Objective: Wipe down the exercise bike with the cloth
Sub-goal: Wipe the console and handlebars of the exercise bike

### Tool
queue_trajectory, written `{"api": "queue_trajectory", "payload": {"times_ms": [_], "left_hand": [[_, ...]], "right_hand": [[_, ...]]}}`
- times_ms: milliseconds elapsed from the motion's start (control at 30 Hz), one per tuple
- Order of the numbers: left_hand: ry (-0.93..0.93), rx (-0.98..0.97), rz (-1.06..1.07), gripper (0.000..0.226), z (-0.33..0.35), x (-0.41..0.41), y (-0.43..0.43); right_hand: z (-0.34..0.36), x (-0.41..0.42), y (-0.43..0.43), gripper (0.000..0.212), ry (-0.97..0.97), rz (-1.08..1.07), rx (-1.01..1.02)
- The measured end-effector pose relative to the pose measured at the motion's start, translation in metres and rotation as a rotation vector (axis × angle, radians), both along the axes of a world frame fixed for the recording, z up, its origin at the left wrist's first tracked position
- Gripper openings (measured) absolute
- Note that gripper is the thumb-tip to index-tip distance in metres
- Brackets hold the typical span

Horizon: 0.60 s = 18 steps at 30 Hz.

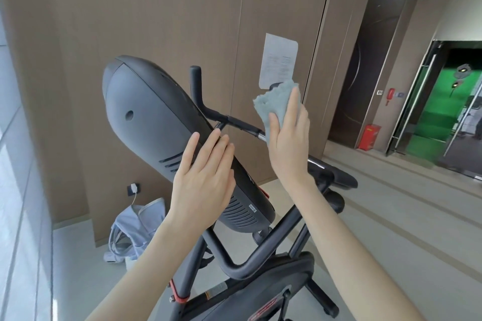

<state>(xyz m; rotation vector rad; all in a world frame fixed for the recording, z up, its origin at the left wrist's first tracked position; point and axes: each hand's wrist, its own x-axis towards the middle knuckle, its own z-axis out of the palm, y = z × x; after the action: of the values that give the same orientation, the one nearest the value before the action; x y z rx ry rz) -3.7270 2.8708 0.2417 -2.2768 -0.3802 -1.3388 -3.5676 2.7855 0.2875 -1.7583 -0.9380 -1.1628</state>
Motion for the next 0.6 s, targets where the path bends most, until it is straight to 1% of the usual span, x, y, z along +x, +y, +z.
{"api": "queue_trajectory", "payload": {"times_ms": [100, 233, 300, 400, 500, 600], "left_hand": [[0.003, 0.0, -0.001, 0.038, 0.0, 0.0, 0.0], [0.007, -0.003, 0.001, 0.038, 0.0, 0.0, 0.002], [0.016, 0.002, 0.009, 0.038, -0.001, 0.0, 0.002], [0.019, 0.009, 0.018, 0.038, -0.002, 0.001, 0.003], [0.026, 0.012, 0.017, 0.038, -0.002, 0.001, 0.003], [0.026, 0.015, 0.015, 0.038, -0.002, 0.001, 0.003]], "right_hand": [[-0.012, 0.002, -0.008, 0.059, -0.021, -0.034, -0.083], [0.021, 0.01, 0.001, 0.053, -0.254, -0.214, -0.241], [0.031, 0.013, 0.006, 0.048, -0.325, -0.285, -0.267], [0.018, 0.014, 0.009, 0.048, -0.278, -0.304, -0.242], [-0.011, 0.014, 0.004, 0.051, -0.237, -0.322, -0.227], [-0.04, 0.015, -0.006, 0.048, -0.222, -0.299, -0.201]]}}
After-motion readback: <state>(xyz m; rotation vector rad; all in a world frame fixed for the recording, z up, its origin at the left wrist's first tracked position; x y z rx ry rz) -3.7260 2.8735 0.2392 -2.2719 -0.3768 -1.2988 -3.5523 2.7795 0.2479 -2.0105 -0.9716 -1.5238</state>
